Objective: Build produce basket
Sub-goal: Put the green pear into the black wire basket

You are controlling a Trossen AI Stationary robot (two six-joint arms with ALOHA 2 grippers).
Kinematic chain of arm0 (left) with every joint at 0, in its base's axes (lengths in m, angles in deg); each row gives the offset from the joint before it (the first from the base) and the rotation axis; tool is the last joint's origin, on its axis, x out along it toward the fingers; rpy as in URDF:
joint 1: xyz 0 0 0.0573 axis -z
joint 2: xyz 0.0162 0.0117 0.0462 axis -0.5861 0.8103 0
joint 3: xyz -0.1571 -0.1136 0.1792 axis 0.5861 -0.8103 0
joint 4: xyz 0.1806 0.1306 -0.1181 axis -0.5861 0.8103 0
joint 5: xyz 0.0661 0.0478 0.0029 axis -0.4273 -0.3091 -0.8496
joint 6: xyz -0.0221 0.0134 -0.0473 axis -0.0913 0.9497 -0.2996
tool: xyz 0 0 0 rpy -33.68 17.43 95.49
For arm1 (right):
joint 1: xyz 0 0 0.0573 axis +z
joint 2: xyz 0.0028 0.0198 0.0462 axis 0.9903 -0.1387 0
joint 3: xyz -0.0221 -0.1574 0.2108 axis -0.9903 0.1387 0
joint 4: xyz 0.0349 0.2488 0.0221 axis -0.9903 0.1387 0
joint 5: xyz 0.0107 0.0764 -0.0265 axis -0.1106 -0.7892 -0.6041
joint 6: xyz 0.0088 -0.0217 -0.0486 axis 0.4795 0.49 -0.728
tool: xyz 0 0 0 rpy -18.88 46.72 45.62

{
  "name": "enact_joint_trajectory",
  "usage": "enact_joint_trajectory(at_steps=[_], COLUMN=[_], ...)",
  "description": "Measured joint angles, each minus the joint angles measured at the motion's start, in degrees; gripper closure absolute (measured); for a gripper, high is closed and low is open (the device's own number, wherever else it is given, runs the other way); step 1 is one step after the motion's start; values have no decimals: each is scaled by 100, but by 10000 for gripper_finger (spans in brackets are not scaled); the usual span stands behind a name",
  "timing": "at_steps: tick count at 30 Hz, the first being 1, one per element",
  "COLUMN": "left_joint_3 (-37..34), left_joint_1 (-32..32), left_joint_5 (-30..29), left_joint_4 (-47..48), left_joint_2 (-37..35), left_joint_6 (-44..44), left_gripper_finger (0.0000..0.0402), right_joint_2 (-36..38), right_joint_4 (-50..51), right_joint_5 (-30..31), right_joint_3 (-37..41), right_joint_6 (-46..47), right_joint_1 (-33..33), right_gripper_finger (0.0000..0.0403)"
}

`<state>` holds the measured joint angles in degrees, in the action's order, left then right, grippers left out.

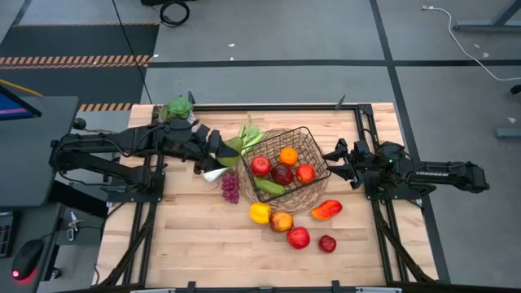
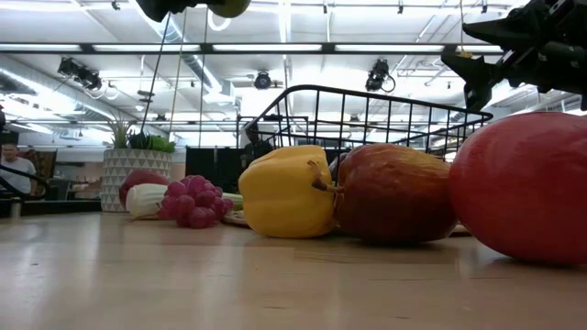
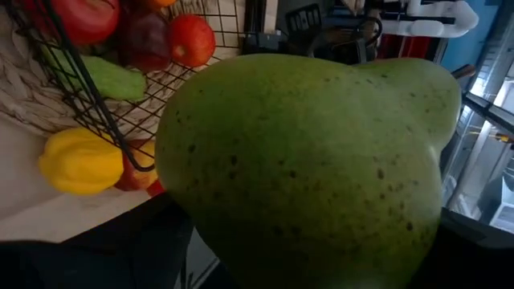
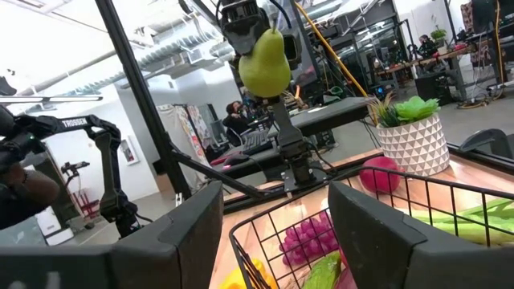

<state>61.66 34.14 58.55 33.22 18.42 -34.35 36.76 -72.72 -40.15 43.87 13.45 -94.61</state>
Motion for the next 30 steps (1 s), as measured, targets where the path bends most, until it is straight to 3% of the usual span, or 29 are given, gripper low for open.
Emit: enact_joint_trajectory(at_steps=[14, 16, 20, 23, 30], left_joint_3=[0, -1, -4, 28, -2], left_joint_1=[-20, -33, -33, -24, -115], left_joint_5=[-206, -293, -599, -901, -913], left_joint_4=[-24, 9, -13, -357, -153], left_joint_2=[0, 1, 87, 204, 1235], left_joint_6=[2080, 2755, 5114, 6342, 6909], left_gripper_finger=[56, 56, 56, 56, 56], right_joint_2=[-1, -2, 0, -1, -3], right_joint_4=[0, 0, 0, 0, 2], right_joint_5=[2, 1, 2, 2, 4], right_joint_3=[-2, -1, -2, -2, -1], right_joint_6=[0, 0, 0, 0, 0], right_joint_1=[-1, -2, 0, -1, -1], right_gripper_finger=[172, 172, 172, 172, 172])
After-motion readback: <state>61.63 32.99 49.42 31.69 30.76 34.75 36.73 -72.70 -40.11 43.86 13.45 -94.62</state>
